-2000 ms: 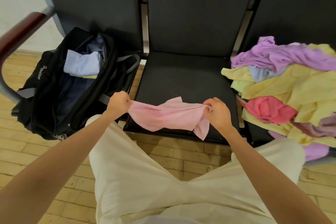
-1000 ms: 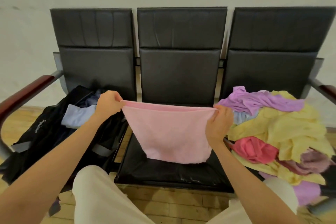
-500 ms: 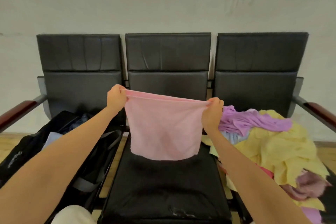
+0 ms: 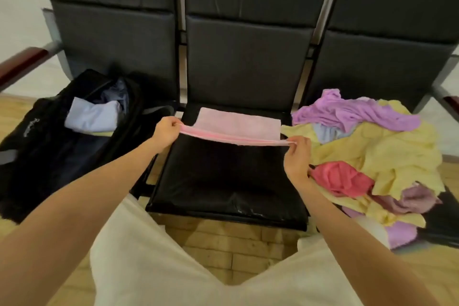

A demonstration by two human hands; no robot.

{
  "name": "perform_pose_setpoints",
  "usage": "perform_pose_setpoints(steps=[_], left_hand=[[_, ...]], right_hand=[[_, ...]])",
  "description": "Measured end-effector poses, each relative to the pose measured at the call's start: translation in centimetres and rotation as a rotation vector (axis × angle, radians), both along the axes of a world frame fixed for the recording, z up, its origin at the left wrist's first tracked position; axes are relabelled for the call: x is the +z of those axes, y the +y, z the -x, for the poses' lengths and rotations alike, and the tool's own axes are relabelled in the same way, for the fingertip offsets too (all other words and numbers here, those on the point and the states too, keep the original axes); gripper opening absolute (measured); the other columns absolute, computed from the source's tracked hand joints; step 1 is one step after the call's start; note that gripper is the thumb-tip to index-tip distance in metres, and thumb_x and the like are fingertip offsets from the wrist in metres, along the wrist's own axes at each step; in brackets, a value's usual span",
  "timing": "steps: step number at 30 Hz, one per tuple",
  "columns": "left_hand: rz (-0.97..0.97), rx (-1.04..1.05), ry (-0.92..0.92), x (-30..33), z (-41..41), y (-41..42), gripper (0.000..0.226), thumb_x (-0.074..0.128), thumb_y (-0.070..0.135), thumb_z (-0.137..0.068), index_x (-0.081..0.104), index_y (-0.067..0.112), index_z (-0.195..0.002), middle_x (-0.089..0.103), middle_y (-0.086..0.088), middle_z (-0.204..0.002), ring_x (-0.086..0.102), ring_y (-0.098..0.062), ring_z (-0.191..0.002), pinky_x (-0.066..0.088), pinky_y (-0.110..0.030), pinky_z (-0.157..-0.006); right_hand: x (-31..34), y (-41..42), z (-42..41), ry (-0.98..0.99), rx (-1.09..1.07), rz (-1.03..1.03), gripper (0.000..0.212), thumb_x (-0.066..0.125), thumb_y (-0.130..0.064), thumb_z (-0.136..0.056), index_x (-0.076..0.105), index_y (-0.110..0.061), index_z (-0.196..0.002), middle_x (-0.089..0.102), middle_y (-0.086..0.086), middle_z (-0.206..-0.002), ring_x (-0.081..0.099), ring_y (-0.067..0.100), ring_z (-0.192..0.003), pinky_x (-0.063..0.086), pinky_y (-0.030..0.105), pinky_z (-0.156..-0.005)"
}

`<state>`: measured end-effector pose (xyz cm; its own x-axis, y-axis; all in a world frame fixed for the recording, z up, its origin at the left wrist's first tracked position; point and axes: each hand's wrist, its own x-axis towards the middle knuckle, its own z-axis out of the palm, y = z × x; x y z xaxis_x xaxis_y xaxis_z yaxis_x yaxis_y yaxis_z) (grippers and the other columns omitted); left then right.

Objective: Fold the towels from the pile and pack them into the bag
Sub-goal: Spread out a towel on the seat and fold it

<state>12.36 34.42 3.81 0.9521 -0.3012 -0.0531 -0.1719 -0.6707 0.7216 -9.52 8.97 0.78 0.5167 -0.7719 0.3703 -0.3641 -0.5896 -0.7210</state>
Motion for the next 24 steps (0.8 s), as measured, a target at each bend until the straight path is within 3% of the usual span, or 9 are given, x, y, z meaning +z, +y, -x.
perform_pose_setpoints(steps=[3,7,13,15,17,18,20,22,24], left_hand=[[-0.152,-0.075,0.140,-4.7,2.3,1.8,0.024,0.048,0.002,-0.092,0.068,-0.001,-0.104,0.065,-0.019,-0.111,0.058,-0.032,-0.109,0.043,-0.031,-0.085],[-0.391,-0.346,0.158,-8.2,5.4,4.7,0.021,0.050,0.005,-0.093,0.067,0.001,-0.104,0.064,-0.014,-0.114,0.056,-0.028,-0.110,0.042,-0.031,-0.090],[-0.676,-0.599,0.012,-9.5,7.1,7.9,0.020,0.042,0.001,-0.092,0.058,0.008,-0.101,0.055,-0.011,-0.111,0.055,-0.029,-0.101,0.045,-0.036,-0.088],[-0.893,-0.656,-0.081,-8.9,7.6,7.5,0.020,0.041,0.006,-0.093,0.060,0.010,-0.099,0.056,-0.008,-0.108,0.056,-0.029,-0.100,0.042,-0.038,-0.091],[-1.152,-0.672,-0.118,-7.8,8.6,6.0,0.016,0.043,0.012,-0.091,0.057,0.014,-0.083,0.056,-0.006,-0.094,0.055,-0.030,-0.097,0.030,-0.051,-0.105],[-1.216,-0.660,-0.096,-7.3,9.0,5.1,0.014,0.044,0.014,-0.090,0.054,0.016,-0.079,0.054,-0.005,-0.090,0.053,-0.029,-0.098,0.021,-0.056,-0.110],[-1.158,-0.647,-0.075,-7.3,9.9,3.3,0.009,0.048,0.019,-0.090,0.057,0.016,-0.092,0.053,-0.006,-0.099,0.050,-0.030,-0.106,0.016,-0.057,-0.113],[-0.880,-0.704,-0.041,-7.8,10.9,1.3,0.029,0.054,0.024,-0.091,0.055,0.017,-0.119,0.053,-0.007,-0.122,0.048,-0.029,-0.117,0.027,-0.046,-0.111],[-0.539,-0.762,0.120,-7.8,12.6,-0.8,0.044,0.062,0.025,-0.090,0.050,0.016,-0.132,0.047,-0.005,-0.138,0.044,-0.024,-0.126,0.033,-0.032,-0.107]], right_hand=[[-3.1,1.9,2.8,0.253,0.070,-0.143,0.021,0.045,0.008,-0.087,0.063,0.005,-0.097,0.054,0.024,-0.104,0.055,0.037,-0.092,0.034,0.023,-0.078],[-5.7,4.0,5.8,0.458,0.134,-0.220,0.018,0.051,0.003,-0.087,0.064,-0.003,-0.097,0.057,0.018,-0.111,0.059,0.031,-0.095,0.041,0.028,-0.077],[-6.6,5.5,8.1,0.378,0.096,-0.293,0.021,0.053,0.004,-0.083,0.064,-0.002,-0.098,0.064,0.011,-0.101,0.058,0.021,-0.088,0.039,0.020,-0.070],[-6.7,5.6,8.2,0.348,0.101,-0.326,0.019,0.056,0.005,-0.081,0.065,-0.002,-0.097,0.064,0.008,-0.095,0.055,0.014,-0.084,0.037,0.010,-0.064],[-6.6,5.6,8.1,0.317,0.131,-0.353,0.018,0.060,0.006,-0.080,0.066,-0.002,-0.095,0.063,0.007,-0.090,0.055,0.013,-0.081,0.041,0.008,-0.064],[-6.6,5.6,8.1,0.298,0.150,-0.362,0.017,0.061,0.006,-0.079,0.066,-0.002,-0.093,0.064,0.008,-0.089,0.057,0.014,-0.080,0.046,0.014,-0.068],[-6.6,5.0,8.1,0.280,0.202,-0.365,0.016,0.062,0.006,-0.079,0.065,-0.004,-0.092,0.065,0.008,-0.089,0.058,0.015,-0.080,0.051,0.025,-0.076],[-6.5,4.2,8.0,0.288,0.261,-0.366,0.017,0.064,0.004,-0.080,0.065,-0.007,-0.093,0.065,0.006,-0.091,0.060,0.016,-0.082,0.051,0.024,-0.077],[-6.2,3.5,7.9,0.283,0.296,-0.405,0.019,0.066,0.004,-0.080,0.064,-0.010,-0.093,0.065,0.004,-0.092,0.061,0.013,-0.083,0.051,0.015,-0.074]])
